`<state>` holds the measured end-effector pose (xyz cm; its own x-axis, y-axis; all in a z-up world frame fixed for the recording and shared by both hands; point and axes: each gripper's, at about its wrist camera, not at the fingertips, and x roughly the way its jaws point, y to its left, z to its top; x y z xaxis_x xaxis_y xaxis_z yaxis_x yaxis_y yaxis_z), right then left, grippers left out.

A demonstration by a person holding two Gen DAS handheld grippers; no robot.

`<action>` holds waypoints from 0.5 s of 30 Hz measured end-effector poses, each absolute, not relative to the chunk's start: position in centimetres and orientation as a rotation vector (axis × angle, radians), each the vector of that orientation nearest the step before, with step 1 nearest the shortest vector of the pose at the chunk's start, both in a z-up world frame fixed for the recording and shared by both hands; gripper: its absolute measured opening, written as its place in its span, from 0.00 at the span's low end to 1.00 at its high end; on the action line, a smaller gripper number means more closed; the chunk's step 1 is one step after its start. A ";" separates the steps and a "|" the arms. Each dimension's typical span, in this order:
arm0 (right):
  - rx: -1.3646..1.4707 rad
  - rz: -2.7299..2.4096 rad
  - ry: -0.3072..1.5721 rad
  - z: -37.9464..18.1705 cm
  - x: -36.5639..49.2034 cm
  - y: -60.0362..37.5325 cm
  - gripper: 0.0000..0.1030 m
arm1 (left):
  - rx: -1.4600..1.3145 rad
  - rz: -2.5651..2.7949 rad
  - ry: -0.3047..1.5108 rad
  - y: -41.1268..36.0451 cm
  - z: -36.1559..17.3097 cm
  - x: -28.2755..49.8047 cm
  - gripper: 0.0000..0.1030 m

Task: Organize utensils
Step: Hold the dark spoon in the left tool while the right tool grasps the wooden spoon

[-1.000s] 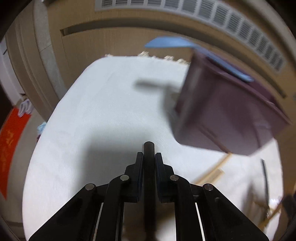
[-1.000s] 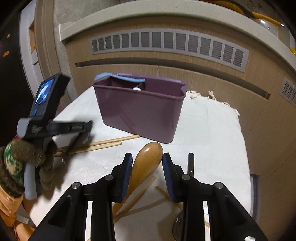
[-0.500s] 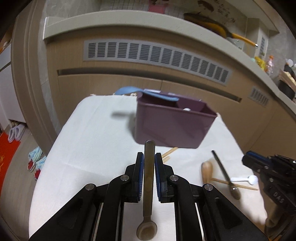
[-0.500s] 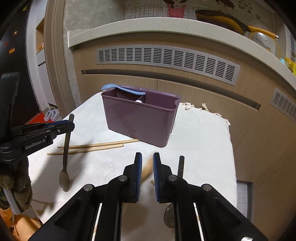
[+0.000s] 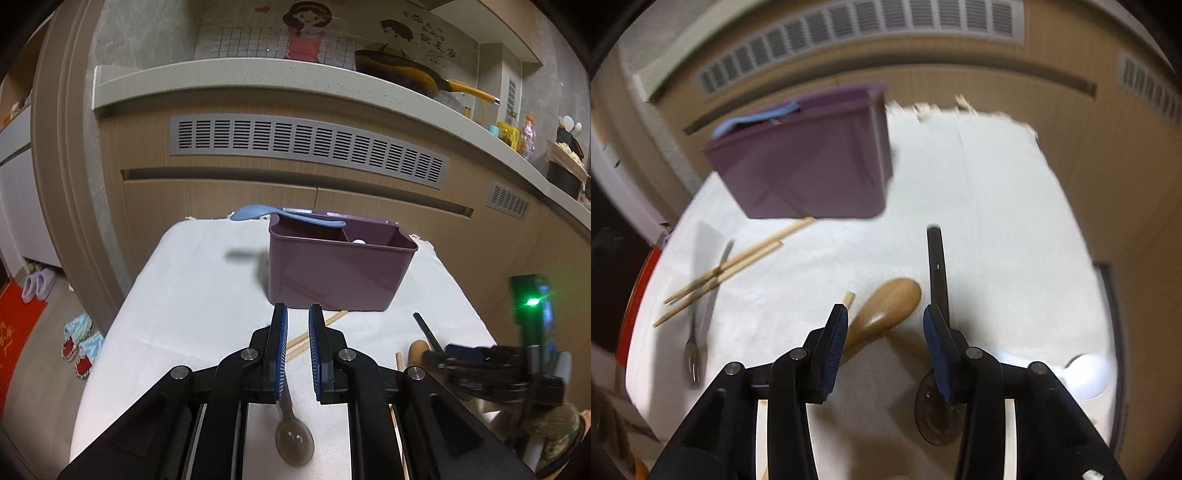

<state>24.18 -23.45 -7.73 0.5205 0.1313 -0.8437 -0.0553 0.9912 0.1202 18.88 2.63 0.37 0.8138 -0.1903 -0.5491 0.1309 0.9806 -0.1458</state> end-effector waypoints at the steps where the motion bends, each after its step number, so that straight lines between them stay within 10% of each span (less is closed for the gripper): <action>1: 0.107 0.101 1.040 -8.3 24.4 -23.3 0.39 | -0.099 -0.173 0.591 2.6 0.4 18.8 0.12; 10: 0.065 0.051 1.033 -10.1 26.9 -20.8 0.46 | -0.188 -0.127 0.681 5.2 -2.1 20.6 0.12; 15: -0.045 0.129 0.992 -9.9 27.3 -19.6 0.31 | -0.257 -0.083 0.774 7.3 -4.6 21.9 0.13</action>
